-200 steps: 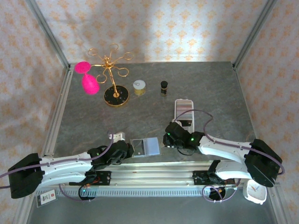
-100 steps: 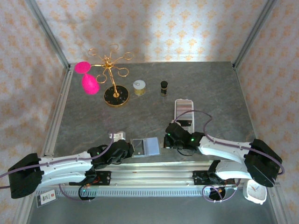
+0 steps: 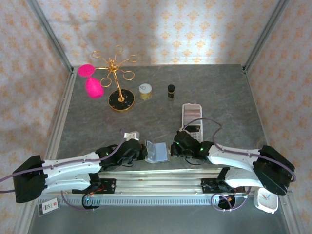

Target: Put the credit cards into the card holder

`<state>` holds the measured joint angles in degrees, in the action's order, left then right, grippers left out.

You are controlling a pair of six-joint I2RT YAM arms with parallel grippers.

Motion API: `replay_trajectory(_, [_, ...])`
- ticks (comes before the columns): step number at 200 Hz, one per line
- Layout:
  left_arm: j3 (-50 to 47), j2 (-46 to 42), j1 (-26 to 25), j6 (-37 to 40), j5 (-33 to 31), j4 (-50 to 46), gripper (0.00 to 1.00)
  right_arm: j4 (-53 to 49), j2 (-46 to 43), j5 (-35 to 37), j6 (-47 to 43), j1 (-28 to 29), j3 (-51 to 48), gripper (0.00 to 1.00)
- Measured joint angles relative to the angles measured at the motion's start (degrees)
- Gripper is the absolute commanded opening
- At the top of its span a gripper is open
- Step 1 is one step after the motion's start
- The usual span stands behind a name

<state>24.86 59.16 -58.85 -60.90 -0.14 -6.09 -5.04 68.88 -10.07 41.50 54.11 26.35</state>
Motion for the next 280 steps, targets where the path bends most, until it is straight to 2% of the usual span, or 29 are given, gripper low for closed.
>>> replay_trajectory(49, [8.04, 10.97, -2.8, 2.08, 1.44, 1.2, 0.13, 1.81, -0.07, -0.02, 0.26, 0.46, -0.87, 0.0])
replay_trajectory(87, [10.27, 20.44, -3.85, 2.58, 4.11, 6.82, 0.24, 2.12, -4.9, 0.11, 1.2, 0.5, -3.28, 0.0])
replay_trajectory(117, [10.29, 26.05, -3.91, 2.49, 5.38, 11.15, 0.25, 2.01, -9.01, 0.22, 2.29, 0.5, -5.03, 0.0])
replay_trajectory(132, [10.29, 27.32, -3.91, 2.43, 5.75, 13.03, 0.2, 1.95, -9.9, 0.22, 2.64, 0.5, -5.18, 0.0])
replay_trajectory(167, [8.79, 23.87, -3.91, 1.55, 4.81, 13.66, 0.15, 1.92, -10.03, 0.2, 2.89, 0.5, -5.2, 0.0])
replay_trajectory(195, [4.55, 15.3, -3.91, -0.52, 2.14, 13.0, 0.0, 1.92, -10.03, 0.22, 2.89, 0.5, -5.2, 0.0])
replay_trajectory(280, [-2.67, 7.85, -4.55, -4.87, -0.33, 10.19, 0.0, 1.9, -10.03, 0.2, 2.86, 0.5, -5.16, 0.0])
